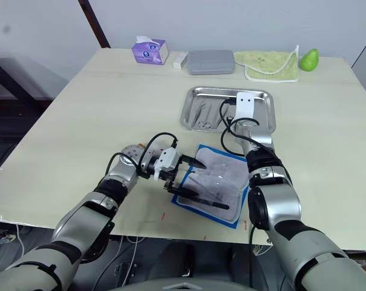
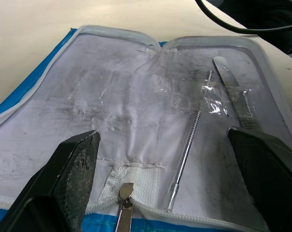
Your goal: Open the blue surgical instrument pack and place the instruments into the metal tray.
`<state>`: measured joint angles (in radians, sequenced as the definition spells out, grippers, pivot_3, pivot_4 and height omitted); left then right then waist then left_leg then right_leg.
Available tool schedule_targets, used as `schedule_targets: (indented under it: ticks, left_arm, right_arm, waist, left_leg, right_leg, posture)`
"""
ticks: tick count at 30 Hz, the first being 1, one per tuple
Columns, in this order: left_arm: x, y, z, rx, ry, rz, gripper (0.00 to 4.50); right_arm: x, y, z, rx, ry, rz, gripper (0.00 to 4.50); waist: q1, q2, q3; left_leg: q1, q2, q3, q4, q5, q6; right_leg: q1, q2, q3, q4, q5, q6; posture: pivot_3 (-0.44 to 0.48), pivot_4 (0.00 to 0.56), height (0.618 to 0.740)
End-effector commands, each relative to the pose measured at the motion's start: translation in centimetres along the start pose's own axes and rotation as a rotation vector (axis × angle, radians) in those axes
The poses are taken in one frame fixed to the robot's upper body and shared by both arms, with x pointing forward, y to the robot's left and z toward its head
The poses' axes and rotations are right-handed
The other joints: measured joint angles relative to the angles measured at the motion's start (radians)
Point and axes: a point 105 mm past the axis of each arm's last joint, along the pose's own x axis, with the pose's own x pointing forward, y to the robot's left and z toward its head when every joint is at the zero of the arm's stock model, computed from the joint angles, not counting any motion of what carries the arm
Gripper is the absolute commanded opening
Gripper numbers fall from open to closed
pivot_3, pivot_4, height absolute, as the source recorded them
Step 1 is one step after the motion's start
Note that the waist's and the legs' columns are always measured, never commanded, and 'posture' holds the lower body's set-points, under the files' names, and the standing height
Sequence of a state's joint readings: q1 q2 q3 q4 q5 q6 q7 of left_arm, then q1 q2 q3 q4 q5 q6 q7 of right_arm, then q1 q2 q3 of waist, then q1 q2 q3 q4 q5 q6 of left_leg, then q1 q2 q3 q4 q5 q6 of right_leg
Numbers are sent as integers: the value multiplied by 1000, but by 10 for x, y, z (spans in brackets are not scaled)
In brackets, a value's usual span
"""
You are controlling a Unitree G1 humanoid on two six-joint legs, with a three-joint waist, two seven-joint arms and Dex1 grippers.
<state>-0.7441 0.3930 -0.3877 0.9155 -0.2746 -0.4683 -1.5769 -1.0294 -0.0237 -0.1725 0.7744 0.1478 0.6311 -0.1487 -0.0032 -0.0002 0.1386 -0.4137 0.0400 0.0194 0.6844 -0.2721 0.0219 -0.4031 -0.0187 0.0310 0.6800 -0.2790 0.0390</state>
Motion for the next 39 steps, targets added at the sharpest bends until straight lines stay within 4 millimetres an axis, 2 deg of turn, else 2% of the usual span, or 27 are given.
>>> schedule_targets:
  ticks: [1,4,7,11,13,14,16,23,28,34,39]
  left_arm:
    - [5,-19,-19,-73,43,-77,4500]
    - [5,-19,-19,-76,41,-73,4500]
    - [3,-20,-20,-78,40,-70,4500]
    - [3,-21,-21,-85,37,-66,4500]
    - [3,-20,-21,-93,32,-61,4500]
    - [3,-20,-21,-94,32,-61,4500]
    - [3,-20,-21,-96,32,-63,4500]
    - [4,-19,-23,-105,41,-68,4500]
    - [3,-20,-24,-109,43,-70,4500]
    - [2,-20,-25,-113,47,-71,4500]
    - [1,-20,-24,-113,48,-71,4500]
  right_arm:
    - [-14,2,37,-14,-136,42,3824]
    - [-35,6,53,-45,-278,144,3824]
    - [-73,22,64,-35,-471,379,3824]
    - [-117,26,48,-87,-508,565,3824]
    - [-141,24,33,-144,-518,652,3824]
    - [-153,23,26,-161,-517,698,4086]
    - [-166,16,16,-184,-499,723,4476]
    - [-211,3,-24,-301,-405,838,4476]
    - [-247,-27,-48,-388,-301,828,4476]
    - [-277,-59,-60,-445,-197,779,4476]
    - [-294,-76,-67,-497,-129,752,4476]
  waist:
    - [-3,1,0]
    - [-4,1,0]
    - [-7,1,0]
    - [-10,2,0]
    - [-8,2,0]
    - [-8,2,0]
    - [-7,2,0]
    - [-1,1,-1]
    - [-4,0,0]
    - [-7,-1,0]
    - [-7,-4,1]
  left_leg:
    - [0,0,0,0,0,0]
    - [0,0,-1,0,0,0]
    - [-1,0,-2,-1,0,0]
    - [0,0,-2,-1,0,0]
    - [0,0,-3,-1,0,0]
    - [0,0,-3,-1,0,0]
    - [0,-1,-3,-1,0,0]
    - [0,-1,-2,-1,0,0]
    - [1,-2,-3,0,0,0]
    - [5,-2,-3,-1,0,0]
    - [5,-2,-2,-1,0,0]
  right_leg:
    - [0,0,0,0,0,0]
    - [0,0,0,0,0,0]
    - [0,0,1,-1,0,0]
    - [0,1,2,-1,0,0]
    - [1,1,2,-1,0,0]
    - [1,1,2,-1,0,0]
    - [1,1,2,-2,0,0]
    - [2,2,5,-2,-1,1]
    - [4,2,7,-3,-1,2]
    - [7,3,8,-3,-2,2]
    - [7,3,8,-3,-3,4]
  posture:
    - [0,150,736]
    - [0,150,736]
    - [0,150,736]
    - [0,150,736]
    - [0,150,736]
    - [0,150,736]
    - [0,150,736]
    - [0,150,736]
    - [0,150,736]
    - [0,150,736]
    - [0,150,736]
